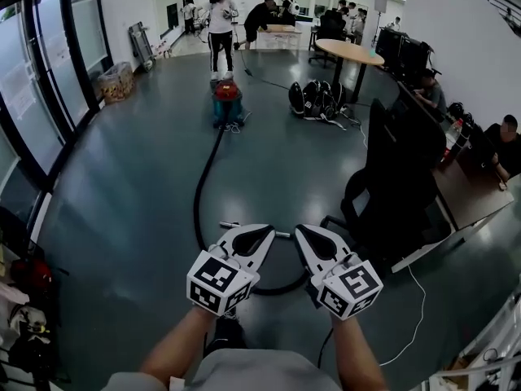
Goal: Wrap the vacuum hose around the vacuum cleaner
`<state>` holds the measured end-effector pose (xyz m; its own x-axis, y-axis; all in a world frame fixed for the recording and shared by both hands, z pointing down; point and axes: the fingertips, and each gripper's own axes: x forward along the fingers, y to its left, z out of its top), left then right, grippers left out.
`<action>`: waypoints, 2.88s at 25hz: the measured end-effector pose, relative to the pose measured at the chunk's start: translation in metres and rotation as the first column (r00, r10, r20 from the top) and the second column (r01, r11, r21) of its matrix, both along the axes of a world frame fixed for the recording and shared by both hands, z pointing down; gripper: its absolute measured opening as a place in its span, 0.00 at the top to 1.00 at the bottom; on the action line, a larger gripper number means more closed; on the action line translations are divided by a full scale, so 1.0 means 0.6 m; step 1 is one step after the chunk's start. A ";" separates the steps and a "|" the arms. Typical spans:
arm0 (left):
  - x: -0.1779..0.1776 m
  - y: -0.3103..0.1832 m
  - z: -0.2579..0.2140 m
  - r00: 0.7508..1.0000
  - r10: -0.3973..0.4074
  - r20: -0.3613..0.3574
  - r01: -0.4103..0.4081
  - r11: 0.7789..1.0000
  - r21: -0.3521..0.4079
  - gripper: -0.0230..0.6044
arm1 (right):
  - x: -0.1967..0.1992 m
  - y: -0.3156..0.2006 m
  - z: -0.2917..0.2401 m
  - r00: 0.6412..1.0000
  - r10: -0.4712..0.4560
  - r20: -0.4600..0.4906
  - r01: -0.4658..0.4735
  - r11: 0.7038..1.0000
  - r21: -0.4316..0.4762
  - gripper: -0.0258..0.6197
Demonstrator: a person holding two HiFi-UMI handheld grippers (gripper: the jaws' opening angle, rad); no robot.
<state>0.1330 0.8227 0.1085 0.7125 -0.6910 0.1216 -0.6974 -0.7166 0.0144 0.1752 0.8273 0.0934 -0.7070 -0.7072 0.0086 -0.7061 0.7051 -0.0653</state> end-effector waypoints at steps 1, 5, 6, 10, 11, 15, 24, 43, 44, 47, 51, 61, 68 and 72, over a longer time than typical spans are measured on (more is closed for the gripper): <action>-0.008 -0.019 0.003 1.000 0.004 -0.001 -0.004 1.000 0.001 0.95 | -0.010 -0.017 0.004 1.000 0.003 -0.006 -0.003 1.000 -0.005 0.95; -0.050 -0.108 0.019 1.000 0.025 -0.011 -0.025 1.000 -0.002 0.95 | -0.050 -0.103 0.020 0.999 0.030 -0.022 -0.030 0.999 -0.017 0.95; -0.062 -0.129 0.025 0.999 0.033 -0.013 -0.033 0.999 -0.009 0.95 | -0.061 -0.124 0.024 0.999 0.039 -0.024 -0.040 0.999 -0.023 0.95; -0.102 -0.213 0.045 0.997 0.078 -0.018 -0.078 0.996 -0.035 0.95 | -0.101 -0.207 0.036 0.996 0.079 -0.042 -0.081 0.996 -0.041 0.95; -0.106 -0.236 0.050 0.996 0.090 -0.018 -0.091 0.995 -0.038 0.95 | -0.106 -0.228 0.039 0.995 0.089 -0.048 -0.091 0.995 -0.045 0.95; -0.119 -0.314 0.073 0.992 0.128 -0.023 -0.129 0.990 -0.056 0.95 | -0.118 -0.301 0.060 0.990 0.120 -0.071 -0.125 0.990 -0.066 0.95; -0.158 -0.404 0.126 0.976 0.213 -0.036 -0.216 0.966 -0.142 0.95 | -0.152 -0.377 0.097 0.971 0.204 -0.128 -0.221 0.965 -0.138 0.95; -0.032 -0.476 0.126 0.996 0.090 -0.003 -0.089 0.978 -0.191 0.95 | -0.043 -0.486 0.123 0.996 0.042 -0.079 -0.056 0.980 -0.192 0.95; -0.026 -0.478 0.123 0.997 0.081 0.003 -0.079 0.980 -0.185 0.95 | -0.036 -0.490 0.120 0.997 0.033 -0.076 -0.047 0.981 -0.186 0.95; -0.017 -0.484 0.113 0.998 0.060 0.017 -0.057 0.985 -0.164 0.95 | -0.024 -0.499 0.113 0.997 0.004 -0.079 -0.017 0.985 -0.169 0.95; -0.010 -0.486 0.106 0.998 0.034 0.043 -0.028 0.989 -0.142 0.95 | -0.008 -0.497 0.113 0.991 -0.051 -0.120 0.032 0.987 -0.155 0.95; -0.023 -0.531 0.105 0.992 0.023 0.122 -0.006 0.991 -0.136 0.95 | 0.010 -0.527 0.126 0.970 -0.124 -0.208 0.094 0.984 -0.149 0.95; -0.012 -0.600 0.113 0.988 0.042 0.151 -0.024 0.992 -0.124 0.95 | 0.019 -0.578 0.126 0.968 -0.126 -0.217 0.098 0.986 -0.135 0.95; 0.001 -0.644 0.158 0.985 0.065 0.157 -0.039 0.986 -0.163 0.95 | 0.024 -0.620 0.163 0.972 -0.120 -0.200 0.085 0.982 -0.171 0.95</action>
